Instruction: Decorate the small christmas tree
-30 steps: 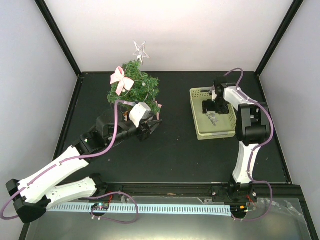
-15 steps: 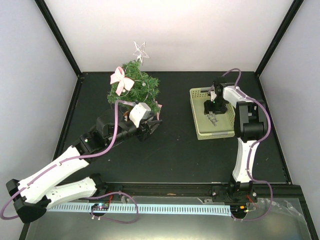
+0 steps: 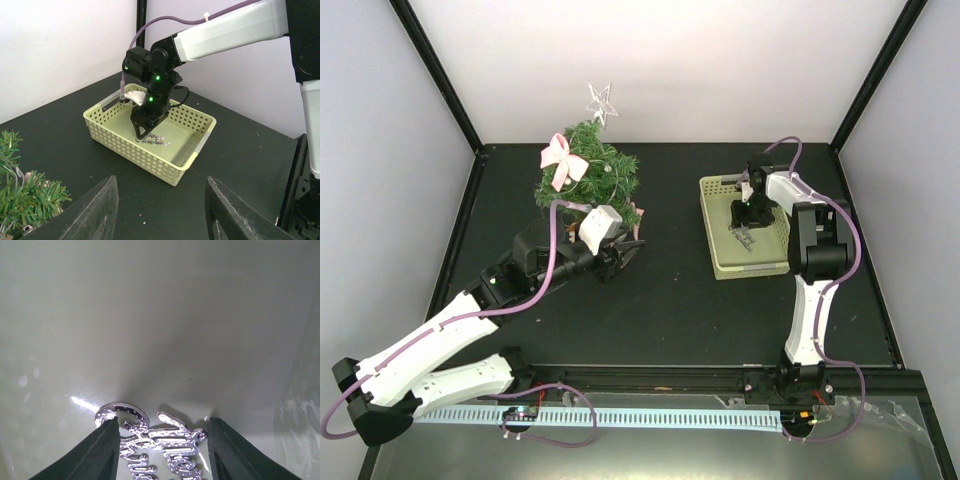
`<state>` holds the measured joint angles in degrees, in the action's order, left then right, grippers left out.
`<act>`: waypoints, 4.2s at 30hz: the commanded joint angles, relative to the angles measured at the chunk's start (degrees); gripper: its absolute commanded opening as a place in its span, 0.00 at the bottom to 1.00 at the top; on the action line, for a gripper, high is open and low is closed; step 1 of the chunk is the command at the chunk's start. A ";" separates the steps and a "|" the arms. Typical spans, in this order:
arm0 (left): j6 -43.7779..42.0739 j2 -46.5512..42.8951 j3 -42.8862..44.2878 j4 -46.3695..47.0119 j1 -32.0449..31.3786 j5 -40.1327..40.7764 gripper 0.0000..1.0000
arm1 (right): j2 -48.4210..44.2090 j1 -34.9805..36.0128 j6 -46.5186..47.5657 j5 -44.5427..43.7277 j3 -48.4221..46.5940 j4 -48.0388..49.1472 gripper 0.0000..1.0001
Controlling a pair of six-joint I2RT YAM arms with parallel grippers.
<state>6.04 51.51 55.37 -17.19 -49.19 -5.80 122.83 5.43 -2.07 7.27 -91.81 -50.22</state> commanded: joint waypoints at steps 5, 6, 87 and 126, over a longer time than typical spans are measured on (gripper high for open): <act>-0.33 0.00 1.14 0.36 0.23 -1.17 0.49 | 0.11 -0.03 -1.08 -0.01 1.48 -0.11 0.43; -0.33 0.07 1.14 0.42 0.19 -1.34 0.49 | -0.06 -0.01 -1.02 0.66 1.57 0.12 0.40; 17.52 64.30 32.81 4.46 -0.09 -12.79 0.25 | -13.27 -1.49 -14.87 19.71 17.23 16.86 0.54; 14.71 64.08 35.91 1.25 2.00 -13.26 0.26 | -14.89 -1.21 -22.87 43.85 26.51 30.05 0.44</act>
<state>22.09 119.87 89.21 -14.09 -47.33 -19.70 109.62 4.40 -24.45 48.77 -65.76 -22.46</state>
